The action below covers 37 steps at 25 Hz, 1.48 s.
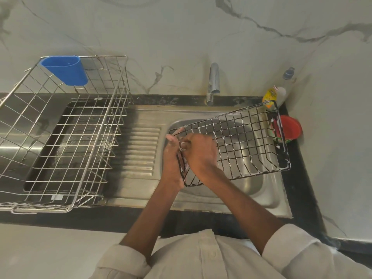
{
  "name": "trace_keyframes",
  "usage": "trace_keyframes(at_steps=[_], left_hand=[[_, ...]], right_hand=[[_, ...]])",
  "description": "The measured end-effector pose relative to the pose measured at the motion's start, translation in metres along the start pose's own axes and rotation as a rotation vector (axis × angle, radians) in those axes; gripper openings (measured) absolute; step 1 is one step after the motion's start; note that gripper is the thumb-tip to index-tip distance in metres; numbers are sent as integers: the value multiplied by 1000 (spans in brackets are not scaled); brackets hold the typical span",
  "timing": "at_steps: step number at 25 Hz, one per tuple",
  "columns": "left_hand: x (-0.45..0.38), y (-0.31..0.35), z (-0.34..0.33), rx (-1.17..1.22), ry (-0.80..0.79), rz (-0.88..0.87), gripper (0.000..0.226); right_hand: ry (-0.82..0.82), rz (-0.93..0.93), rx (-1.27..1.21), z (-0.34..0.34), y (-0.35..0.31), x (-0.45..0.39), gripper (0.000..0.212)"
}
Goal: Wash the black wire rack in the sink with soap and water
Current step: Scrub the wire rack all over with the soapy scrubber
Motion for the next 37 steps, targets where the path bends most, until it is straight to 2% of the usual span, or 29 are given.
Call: trace_keyframes(at_steps=[3, 5, 8, 9, 11, 15, 16, 19, 20, 23, 24, 27, 28, 29, 32, 35, 37], left_hand=[[2, 4, -4, -47, 9, 1, 109], [2, 5, -6, -76, -14, -10, 104], [5, 8, -2, -50, 39, 11, 100], [6, 9, -1, -43, 44, 8, 103], [6, 10, -2, -37, 28, -1, 106], [3, 12, 1, -67, 31, -10, 104], [4, 10, 3, -65, 41, -9, 106], [4, 5, 0, -60, 21, 21, 105], [3, 4, 0, -61, 10, 20, 103], [3, 6, 5, -22, 33, 12, 108], [2, 7, 5, -15, 35, 15, 112], [4, 4, -2, -36, -1, 51, 113], [4, 1, -3, -28, -14, 60, 109], [5, -1, -2, -2, -18, 71, 106], [6, -9, 10, 82, 15, 101, 104], [8, -6, 10, 63, 14, 115, 100], [12, -3, -2, 125, -9, 126, 85]], right_hand=[[68, -24, -128, 7, 1, 1, 17], [94, -42, -115, 7, 6, 3, 18], [93, 41, -303, 7, 8, 6, 11], [124, 85, -294, 13, 4, 6, 13], [130, 151, -117, 17, -4, 2, 14], [-96, 129, 152, -19, 4, 3, 14], [-112, 118, 136, -21, 8, 3, 16], [47, 91, -86, 8, 3, -3, 12], [60, 104, -83, 11, 2, -4, 12], [-114, 76, 36, -16, 12, 3, 13], [-128, 52, -16, -20, 17, 5, 14], [85, -28, -548, 3, 26, -2, 9], [125, -7, -625, 10, 23, -3, 8], [129, 28, -588, 13, 18, -2, 10], [4, 57, -512, 6, 13, 5, 15], [93, -94, -755, 7, 20, 8, 17], [57, -211, -1052, -4, 15, 12, 15]])
Point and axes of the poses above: each hand's wrist, its own x-axis away from the middle knuckle, its own z-axis out of the back of the hand, y = z × x, the point moved 8 cm from there along -x, towards the middle knuckle, and after that the axes turned 13 degrees about -y, right-handed, at the moved point
